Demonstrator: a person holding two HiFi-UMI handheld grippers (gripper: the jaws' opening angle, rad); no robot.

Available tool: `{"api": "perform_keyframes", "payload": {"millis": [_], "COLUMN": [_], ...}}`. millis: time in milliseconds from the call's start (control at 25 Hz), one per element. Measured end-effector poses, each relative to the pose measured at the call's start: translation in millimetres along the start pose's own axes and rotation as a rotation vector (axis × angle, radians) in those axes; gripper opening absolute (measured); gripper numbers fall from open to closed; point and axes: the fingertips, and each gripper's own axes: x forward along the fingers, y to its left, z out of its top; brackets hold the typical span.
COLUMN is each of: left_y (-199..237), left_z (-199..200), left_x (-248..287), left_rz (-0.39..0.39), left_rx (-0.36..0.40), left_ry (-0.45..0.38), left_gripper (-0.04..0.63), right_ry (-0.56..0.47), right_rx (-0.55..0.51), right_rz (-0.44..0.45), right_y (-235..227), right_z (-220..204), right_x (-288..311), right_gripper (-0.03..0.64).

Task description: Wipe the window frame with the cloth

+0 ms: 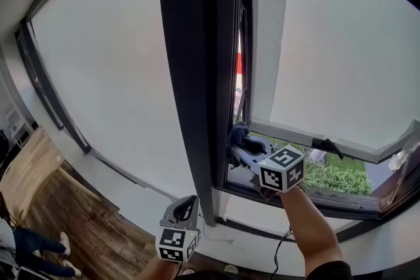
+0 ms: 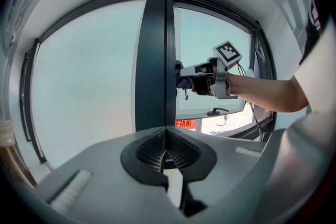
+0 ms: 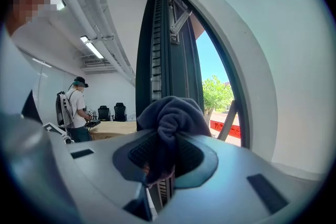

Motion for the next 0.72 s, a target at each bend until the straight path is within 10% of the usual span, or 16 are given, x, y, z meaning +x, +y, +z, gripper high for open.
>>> {"api": "perform_keyframes", "payload": {"millis": [720], "left_y": [4], "left_z": [-6], "left_x": [18], "left_rz": [0.009], "left_rx": [-0.004], "left_ry": [0.031], "left_gripper": [0.008], "right_ry": [0.153], "right_rx": [-0.06], "right_rz": [0.004], "right_y": [-4], "right_z": [-61], "right_x": [11], "right_gripper": [0.072]}}
